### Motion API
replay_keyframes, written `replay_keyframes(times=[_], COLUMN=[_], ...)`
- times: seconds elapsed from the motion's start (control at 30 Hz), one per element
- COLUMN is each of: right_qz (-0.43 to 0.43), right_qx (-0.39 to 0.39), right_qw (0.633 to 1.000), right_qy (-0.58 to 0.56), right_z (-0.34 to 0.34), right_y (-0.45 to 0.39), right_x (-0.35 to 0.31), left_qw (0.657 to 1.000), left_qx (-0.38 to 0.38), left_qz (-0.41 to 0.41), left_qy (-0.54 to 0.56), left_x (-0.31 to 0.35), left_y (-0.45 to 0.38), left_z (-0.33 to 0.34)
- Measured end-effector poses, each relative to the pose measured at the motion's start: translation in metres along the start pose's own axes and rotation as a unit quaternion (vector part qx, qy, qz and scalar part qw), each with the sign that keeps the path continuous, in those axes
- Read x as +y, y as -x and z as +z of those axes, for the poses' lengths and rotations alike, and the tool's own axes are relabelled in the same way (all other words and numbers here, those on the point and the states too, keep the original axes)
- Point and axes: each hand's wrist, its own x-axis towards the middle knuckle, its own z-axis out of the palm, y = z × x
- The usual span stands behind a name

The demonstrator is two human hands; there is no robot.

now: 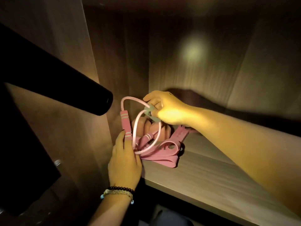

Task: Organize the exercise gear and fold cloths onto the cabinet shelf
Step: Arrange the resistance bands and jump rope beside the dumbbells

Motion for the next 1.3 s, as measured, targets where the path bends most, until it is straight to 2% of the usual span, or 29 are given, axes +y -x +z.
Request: replay_keyframes(times=[0.2, 0.3, 0.43, 0.53, 0.67, 0.8, 0.97, 1.13, 1.3], right_qz=[0.079, 0.091, 0.028, -0.024, 0.028, 0.045, 0.087, 0.082, 0.072], right_qx=[0.019, 0.042, 0.161, 0.191, 0.158, 0.108, 0.069, 0.049, 0.039], right_qw=[0.996, 0.994, 0.986, 0.981, 0.987, 0.991, 0.988, 0.979, 0.979], right_qy=[-0.02, -0.034, -0.02, -0.035, -0.029, 0.057, 0.11, 0.179, 0.187], right_z=[0.016, 0.021, 0.029, 0.034, 0.042, 0.045, 0.036, 0.021, 0.018], right_y=[0.03, 0.034, 0.027, 0.018, 0.023, 0.047, 0.074, 0.108, 0.153], right_x=[0.054, 0.071, 0.073, 0.068, 0.075, 0.081, 0.076, 0.058, 0.036], left_qw=[0.995, 0.993, 0.987, 0.986, 0.987, 0.982, 0.98, 0.985, 0.985], left_qx=[-0.072, -0.088, -0.083, -0.102, -0.107, -0.112, -0.117, -0.111, -0.133], left_qz=[0.033, 0.03, 0.069, 0.079, 0.062, 0.064, 0.061, 0.034, 0.049], left_qy=[0.053, 0.075, 0.121, 0.103, 0.103, 0.137, 0.148, 0.126, 0.094], left_x=[-0.012, -0.017, -0.016, -0.016, -0.018, -0.015, 0.0, 0.009, 0.025], left_y=[0.013, 0.014, 0.012, 0.012, 0.018, 0.02, 0.019, 0.018, 0.027], left_z=[0.014, 0.015, 0.012, 0.013, 0.014, 0.01, -0.008, -0.037, -0.073])
